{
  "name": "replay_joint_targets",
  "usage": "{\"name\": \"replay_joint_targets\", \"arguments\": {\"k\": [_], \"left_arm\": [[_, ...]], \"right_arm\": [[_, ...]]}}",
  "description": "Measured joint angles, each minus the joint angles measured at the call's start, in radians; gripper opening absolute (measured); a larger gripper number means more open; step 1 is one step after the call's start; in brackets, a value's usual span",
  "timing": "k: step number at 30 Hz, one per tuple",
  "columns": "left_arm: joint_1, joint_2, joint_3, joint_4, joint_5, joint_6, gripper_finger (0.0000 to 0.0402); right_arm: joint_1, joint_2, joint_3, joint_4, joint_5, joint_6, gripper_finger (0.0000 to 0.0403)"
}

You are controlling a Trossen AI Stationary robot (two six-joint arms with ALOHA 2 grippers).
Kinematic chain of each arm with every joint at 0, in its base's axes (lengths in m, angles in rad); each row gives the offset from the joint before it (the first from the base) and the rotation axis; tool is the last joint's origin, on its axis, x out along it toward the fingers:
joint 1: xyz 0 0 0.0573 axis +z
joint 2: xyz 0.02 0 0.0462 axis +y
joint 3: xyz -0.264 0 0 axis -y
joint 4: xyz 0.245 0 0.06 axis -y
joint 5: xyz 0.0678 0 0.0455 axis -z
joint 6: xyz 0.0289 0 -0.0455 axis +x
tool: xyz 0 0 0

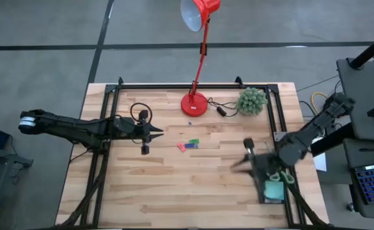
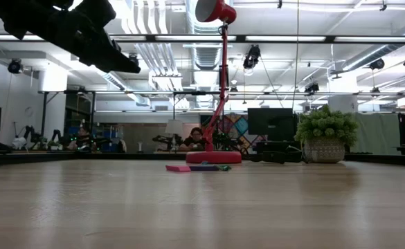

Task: Pick and place office supplies into organizer
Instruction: Put the pink eraser into the black desk organizer

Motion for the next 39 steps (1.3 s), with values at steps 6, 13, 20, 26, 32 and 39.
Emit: {"name": "replay_joint_targets", "arguments": {"k": [6, 13, 20, 26, 32, 39], "left_arm": [[0.000, 0.000, 0.000, -0.005, 0.000, 0.000, 0.0048], [0.000, 0.000, 0.000, 0.001, 0.000, 0.000, 0.0048], [0.000, 0.017, -0.001, 0.061, 0.000, 0.000, 0.0048], [0.000, 0.106, -0.002, 0.213, 0.000, 0.075, 0.0048], [0.000, 0.241, 0.011, 0.378, 0.003, 0.152, 0.0052], [0.000, 0.409, 0.101, 0.379, 0.005, 0.154, 0.0139]], "right_arm": [[-0.160, -0.064, -0.002, -0.079, 0.006, -0.087, 0.0052], [-0.247, -0.210, -0.171, 0.067, -0.067, -0.195, 0.0054], [-0.331, -0.334, -0.394, 0.403, -0.126, -0.261, 0.0054], [-0.331, -0.379, -0.386, 0.405, -0.126, -0.326, 0.0054], [-0.331, -0.381, -0.296, 0.318, -0.126, -0.383, 0.0054], [-0.331, -0.380, -0.214, 0.102, -0.126, -0.375, 0.0054]]}}
